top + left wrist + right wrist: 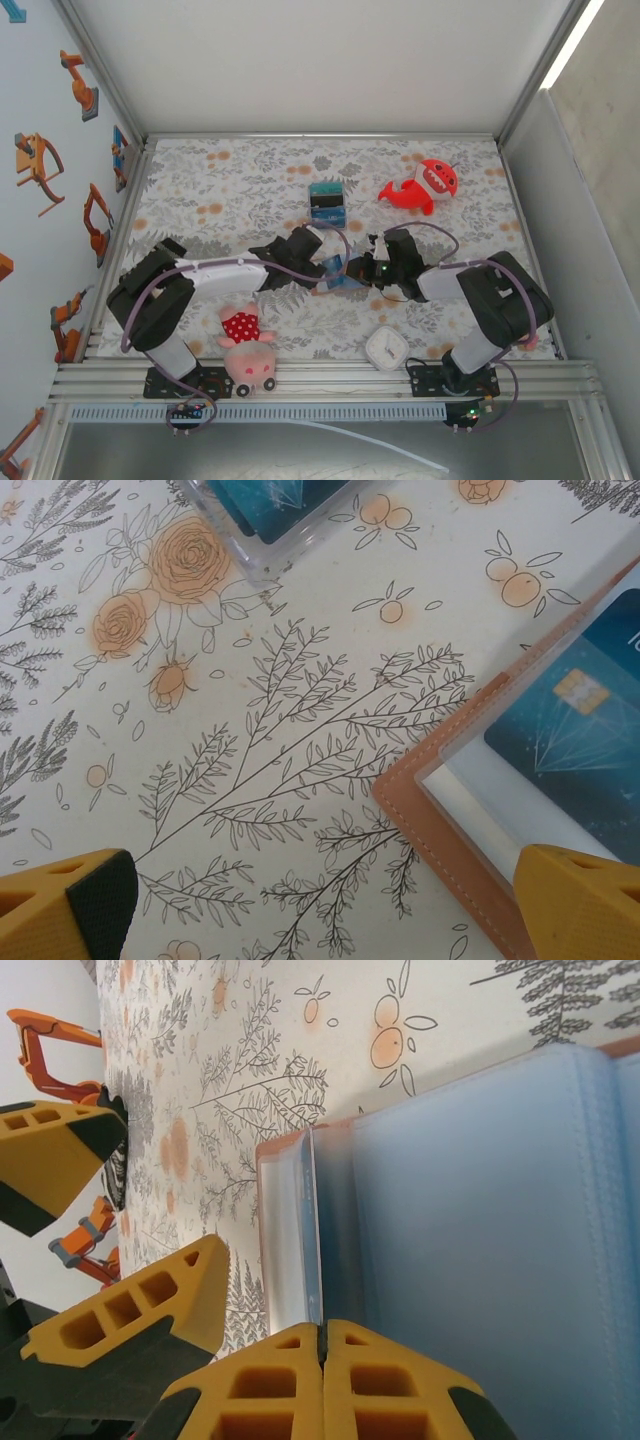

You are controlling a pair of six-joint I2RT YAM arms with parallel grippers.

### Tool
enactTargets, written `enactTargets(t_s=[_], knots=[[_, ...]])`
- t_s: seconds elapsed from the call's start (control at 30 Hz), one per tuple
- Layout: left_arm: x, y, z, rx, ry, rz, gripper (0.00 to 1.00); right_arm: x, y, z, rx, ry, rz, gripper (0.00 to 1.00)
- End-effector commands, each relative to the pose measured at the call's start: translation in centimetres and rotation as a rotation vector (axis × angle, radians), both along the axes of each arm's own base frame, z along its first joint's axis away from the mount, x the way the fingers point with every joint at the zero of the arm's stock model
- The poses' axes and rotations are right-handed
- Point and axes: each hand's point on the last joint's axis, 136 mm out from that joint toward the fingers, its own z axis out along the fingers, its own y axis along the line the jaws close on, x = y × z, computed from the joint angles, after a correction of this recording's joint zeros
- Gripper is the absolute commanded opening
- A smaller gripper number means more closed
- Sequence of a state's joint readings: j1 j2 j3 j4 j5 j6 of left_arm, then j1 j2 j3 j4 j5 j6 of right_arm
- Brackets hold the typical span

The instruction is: Take the credit cards out of the card holder

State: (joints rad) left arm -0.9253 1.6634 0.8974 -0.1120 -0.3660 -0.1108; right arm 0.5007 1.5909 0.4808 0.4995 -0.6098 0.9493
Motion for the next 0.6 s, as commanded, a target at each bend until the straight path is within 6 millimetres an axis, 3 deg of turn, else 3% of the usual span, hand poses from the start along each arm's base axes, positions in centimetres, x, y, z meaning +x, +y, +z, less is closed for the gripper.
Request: enactTargets(t_s=[0.0, 0.4, 0.57], knots=[[0.3, -1.3, -1.0, -0.018, 0.026, -0.005, 0.97, 0.6, -0.1, 1.4, -0.017, -0.051, 0.005, 0.0], [0.2, -2.2, -3.3, 0.008, 0.083, -0.031, 0.97, 0.4, 0.3, 1.2, -0.032, -0.046, 0.023, 0.0], [-0.1, -1.8, -3.8, 0.023, 0.1, -0.027, 0.97, 0.3, 0.9, 1.2, -0.022, -0.05, 0.058, 0.18]])
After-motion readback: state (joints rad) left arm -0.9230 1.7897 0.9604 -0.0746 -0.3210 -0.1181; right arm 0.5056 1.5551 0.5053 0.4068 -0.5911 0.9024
